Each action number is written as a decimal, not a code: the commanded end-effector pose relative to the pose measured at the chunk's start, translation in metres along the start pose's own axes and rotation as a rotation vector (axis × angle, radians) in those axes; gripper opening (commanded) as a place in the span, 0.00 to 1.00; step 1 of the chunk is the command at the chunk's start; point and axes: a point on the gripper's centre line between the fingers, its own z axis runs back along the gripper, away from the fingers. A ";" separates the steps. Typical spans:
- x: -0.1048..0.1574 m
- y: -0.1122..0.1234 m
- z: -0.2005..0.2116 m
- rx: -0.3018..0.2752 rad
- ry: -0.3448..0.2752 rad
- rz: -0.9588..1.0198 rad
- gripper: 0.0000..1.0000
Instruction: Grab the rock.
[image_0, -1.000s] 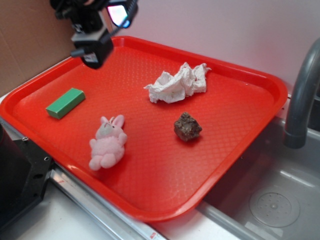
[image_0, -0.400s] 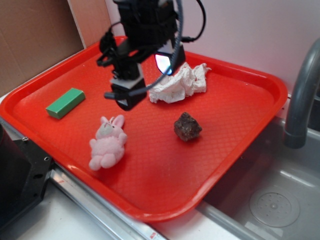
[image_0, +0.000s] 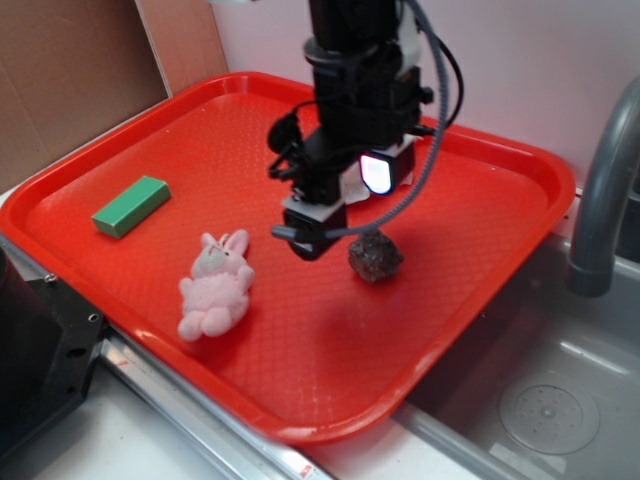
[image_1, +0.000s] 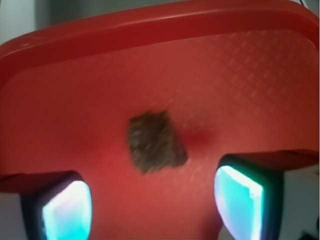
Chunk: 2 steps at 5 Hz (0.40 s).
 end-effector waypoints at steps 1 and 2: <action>0.010 -0.007 -0.018 0.030 0.054 -0.044 1.00; 0.010 -0.010 -0.030 0.019 0.087 -0.050 1.00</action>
